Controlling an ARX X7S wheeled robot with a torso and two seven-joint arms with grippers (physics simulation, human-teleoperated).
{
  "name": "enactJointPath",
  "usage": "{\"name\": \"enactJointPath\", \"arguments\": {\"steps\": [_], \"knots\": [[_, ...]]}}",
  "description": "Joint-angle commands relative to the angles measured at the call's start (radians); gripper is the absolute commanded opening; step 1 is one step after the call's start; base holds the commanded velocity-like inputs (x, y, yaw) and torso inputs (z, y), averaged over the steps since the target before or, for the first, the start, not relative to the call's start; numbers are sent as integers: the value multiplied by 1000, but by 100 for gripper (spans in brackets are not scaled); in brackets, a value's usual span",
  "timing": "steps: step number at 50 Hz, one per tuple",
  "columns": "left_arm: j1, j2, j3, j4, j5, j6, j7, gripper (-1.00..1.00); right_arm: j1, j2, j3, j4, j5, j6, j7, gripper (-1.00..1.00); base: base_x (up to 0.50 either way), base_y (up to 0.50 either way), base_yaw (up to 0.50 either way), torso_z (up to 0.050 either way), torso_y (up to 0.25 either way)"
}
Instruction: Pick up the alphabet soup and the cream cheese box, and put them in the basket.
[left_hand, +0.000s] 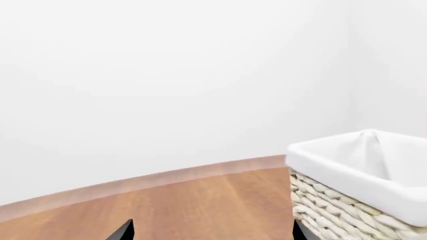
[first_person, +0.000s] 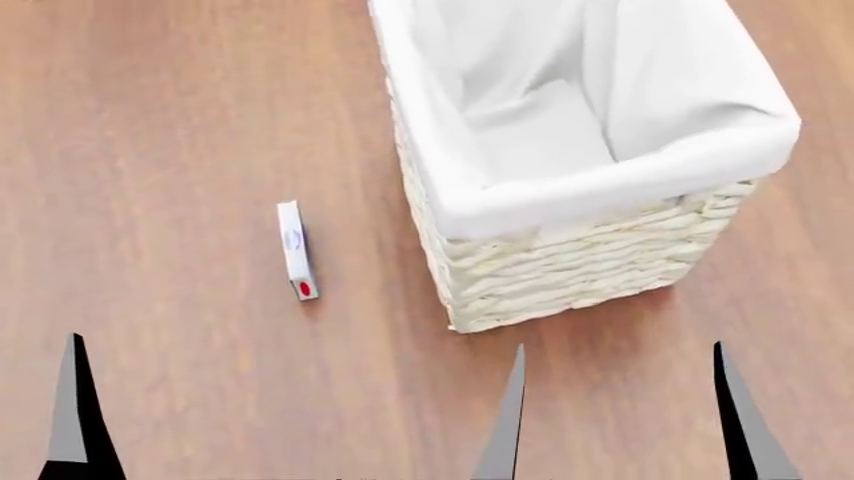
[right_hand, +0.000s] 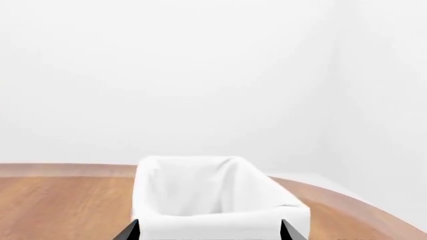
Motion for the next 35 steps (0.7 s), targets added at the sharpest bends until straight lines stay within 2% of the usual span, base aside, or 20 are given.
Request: {"name": "enactJointPath", "arguments": {"steps": [1, 35], "knots": [[-1, -2, 5, -1, 2, -2, -4, 100, -4, 4, -2, 10, 5, -16, 4, 100, 0, 0, -195, 0, 0], [-11, -8, 12, -12, -9, 1, -11, 100, 5, 17, -6, 10, 28, -9, 9, 100, 0, 0, -194, 0, 0]]}}
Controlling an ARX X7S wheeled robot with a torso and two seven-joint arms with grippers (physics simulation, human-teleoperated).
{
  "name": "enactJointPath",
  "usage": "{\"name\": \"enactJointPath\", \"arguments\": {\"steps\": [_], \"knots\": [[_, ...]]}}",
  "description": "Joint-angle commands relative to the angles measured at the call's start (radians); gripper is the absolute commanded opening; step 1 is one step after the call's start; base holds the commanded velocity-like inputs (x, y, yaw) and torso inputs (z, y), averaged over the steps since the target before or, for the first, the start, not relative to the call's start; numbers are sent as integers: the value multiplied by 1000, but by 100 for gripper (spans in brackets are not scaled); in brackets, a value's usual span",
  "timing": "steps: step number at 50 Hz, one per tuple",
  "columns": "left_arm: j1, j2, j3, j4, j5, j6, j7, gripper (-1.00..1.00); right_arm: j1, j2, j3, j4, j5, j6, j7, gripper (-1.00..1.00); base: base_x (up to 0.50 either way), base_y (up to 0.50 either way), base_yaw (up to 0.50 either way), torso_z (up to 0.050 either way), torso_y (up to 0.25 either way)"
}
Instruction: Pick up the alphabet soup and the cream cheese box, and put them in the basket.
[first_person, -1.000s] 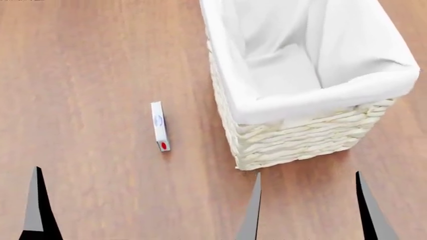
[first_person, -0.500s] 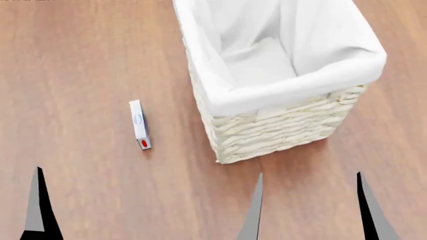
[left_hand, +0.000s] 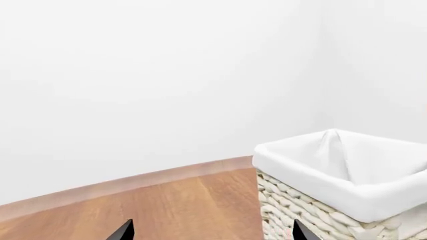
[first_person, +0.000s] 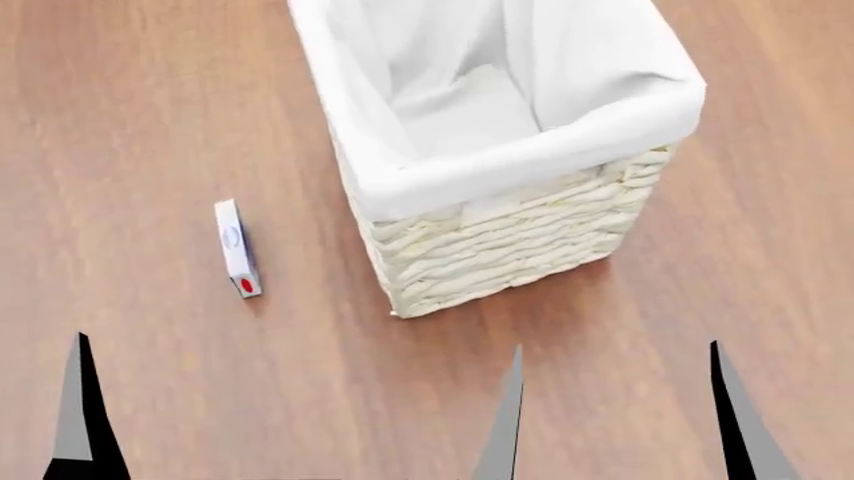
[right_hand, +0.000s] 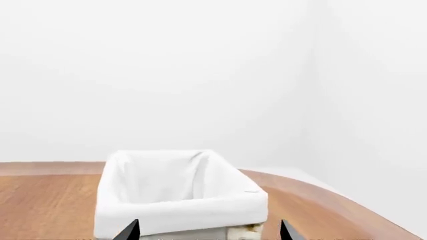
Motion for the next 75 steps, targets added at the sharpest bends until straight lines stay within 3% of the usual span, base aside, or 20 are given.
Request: {"name": "enactJointPath", "arguments": {"steps": [1, 15, 25, 33, 36, 38, 39, 41, 45, 53, 75], "knots": [[-1, -2, 3, -2, -2, 1, -3, 100, 3, 4, 2, -7, 17, 7, 1, 100, 0, 0, -195, 0, 0], [2, -6, 6, -8, -5, 10, -6, 100, -8, 7, -18, 0, -16, 6, 12, 100, -5, -16, -124, 0, 0], [6, -10, 3, -10, -14, 20, -8, 100, -22, 4, -18, -68, 30, 92, 16, 100, 0, 0, 0, 0, 0], [4, -13, 4, -10, -18, 17, -7, 100, -31, 1, -18, -153, 69, 209, 31, 100, 0, 0, 0, 0, 0], [2, -13, 7, -14, -20, 19, -6, 100, -5, -10, -5, -224, 105, 354, 56, 100, 0, 0, 0, 0, 0], [3, -15, 6, -17, -19, 21, -7, 100, 37, 135, -75, -230, 229, 343, 220, 100, 0, 0, 0, 0, 0], [4, -15, 2, -20, -22, 23, -8, 100, 113, 269, -160, -230, 336, 310, 370, 100, 0, 0, 0, 0, 0], [4, -15, 2, -20, -21, 22, -10, 100, 247, 436, -331, -230, 478, 275, 611, 100, 0, 0, 0, 0, 0], [7, -18, 3, -19, -24, 20, -9, 100, 413, 548, -524, -230, 601, 247, 780, 100, 0, 0, 0, 0, 0], [1, -26, 1, -13, -28, 5, -8, 100, 495, 579, -651, -223, 693, 242, 836, 100, 0, 0, 0, 0, 0], [2, -33, -1, -45, -40, 19, -9, 100, 445, 587, -716, -166, 758, 227, 813, 100, 0, 0, 0, 0, 0]]}}
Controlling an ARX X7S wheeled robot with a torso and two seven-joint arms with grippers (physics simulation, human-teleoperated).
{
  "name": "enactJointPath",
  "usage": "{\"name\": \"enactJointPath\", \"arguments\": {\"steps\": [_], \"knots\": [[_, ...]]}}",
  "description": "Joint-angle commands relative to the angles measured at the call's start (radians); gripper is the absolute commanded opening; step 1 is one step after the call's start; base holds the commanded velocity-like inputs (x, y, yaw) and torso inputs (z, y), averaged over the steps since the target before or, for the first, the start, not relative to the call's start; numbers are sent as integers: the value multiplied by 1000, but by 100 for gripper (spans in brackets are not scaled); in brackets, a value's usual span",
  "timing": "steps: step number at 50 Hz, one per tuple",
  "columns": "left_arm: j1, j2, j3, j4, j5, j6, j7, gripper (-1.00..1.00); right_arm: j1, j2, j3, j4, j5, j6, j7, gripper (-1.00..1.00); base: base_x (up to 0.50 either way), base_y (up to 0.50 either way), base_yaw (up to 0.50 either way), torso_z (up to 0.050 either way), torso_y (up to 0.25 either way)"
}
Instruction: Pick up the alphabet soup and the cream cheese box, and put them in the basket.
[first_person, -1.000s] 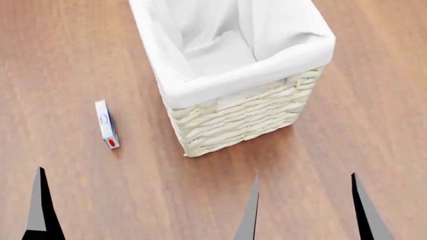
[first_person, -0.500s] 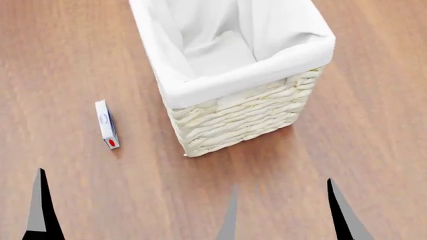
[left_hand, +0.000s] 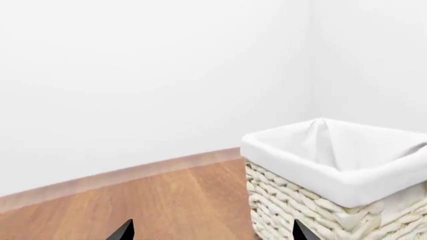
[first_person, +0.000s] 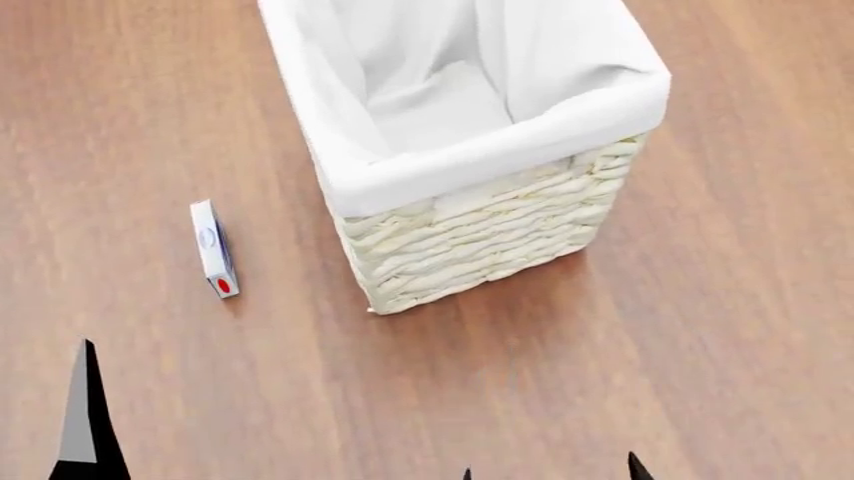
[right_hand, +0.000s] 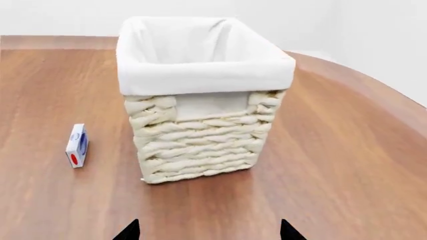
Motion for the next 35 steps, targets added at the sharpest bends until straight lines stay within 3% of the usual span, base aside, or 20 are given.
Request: {"name": "enactJointPath", "arguments": {"steps": [1, 35], "knots": [[-1, -3, -1, -15, -8, 7, -1, 100, 13, 17, -43, 22, 64, 3, 19, 100, 0, 0, 0, 0, 0], [2, -6, 14, -35, -7, 20, -7, 100, -96, 65, -49, 83, 157, -121, 6, 100, 0, 0, 0, 0, 0]]}}
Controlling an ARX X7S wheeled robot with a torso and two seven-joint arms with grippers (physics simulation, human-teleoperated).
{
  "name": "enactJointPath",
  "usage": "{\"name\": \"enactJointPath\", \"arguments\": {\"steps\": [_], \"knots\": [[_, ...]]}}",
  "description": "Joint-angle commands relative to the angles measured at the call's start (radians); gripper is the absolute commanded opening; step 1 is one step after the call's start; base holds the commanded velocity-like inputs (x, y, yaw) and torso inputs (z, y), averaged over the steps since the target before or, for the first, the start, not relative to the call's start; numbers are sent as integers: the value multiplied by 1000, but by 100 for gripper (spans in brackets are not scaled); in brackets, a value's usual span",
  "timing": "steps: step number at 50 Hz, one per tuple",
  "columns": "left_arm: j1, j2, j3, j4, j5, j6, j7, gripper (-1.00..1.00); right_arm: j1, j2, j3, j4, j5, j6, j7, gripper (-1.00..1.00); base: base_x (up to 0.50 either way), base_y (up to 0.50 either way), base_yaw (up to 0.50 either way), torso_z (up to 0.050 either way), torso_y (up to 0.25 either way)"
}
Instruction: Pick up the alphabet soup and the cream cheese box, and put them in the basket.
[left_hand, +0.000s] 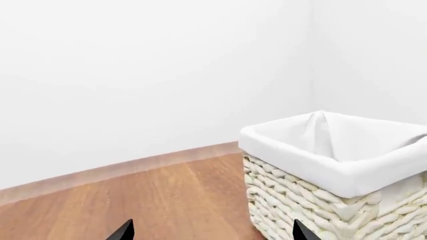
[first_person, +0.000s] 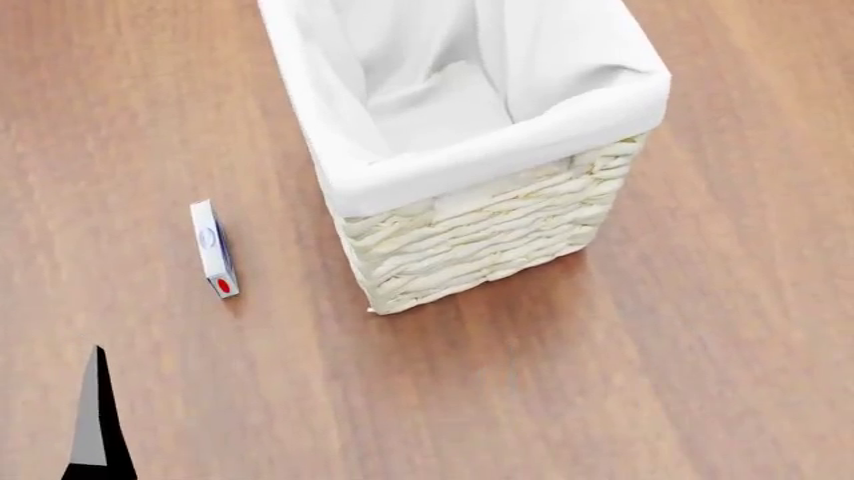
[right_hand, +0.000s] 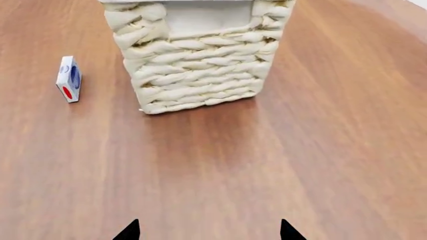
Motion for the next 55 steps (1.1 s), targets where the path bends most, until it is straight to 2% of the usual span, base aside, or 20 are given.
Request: {"name": "enactJointPath", "arguments": {"steps": [1, 23, 55], "knots": [[4, -3, 1, -4, -1, 5, -3, 100, -21, 16, 1, 3, 38, -21, 13, 100, 0, 0, 0, 0, 0], [21, -4, -2, -28, -11, 43, -11, 100, -91, 11, -37, 61, 11, -48, -11, 100, 0, 0, 0, 0, 0], [9, -6, 10, -16, -1, 16, -24, 100, -81, 13, -19, 95, 42, -72, -36, 100, 0, 0, 0, 0, 0]]}}
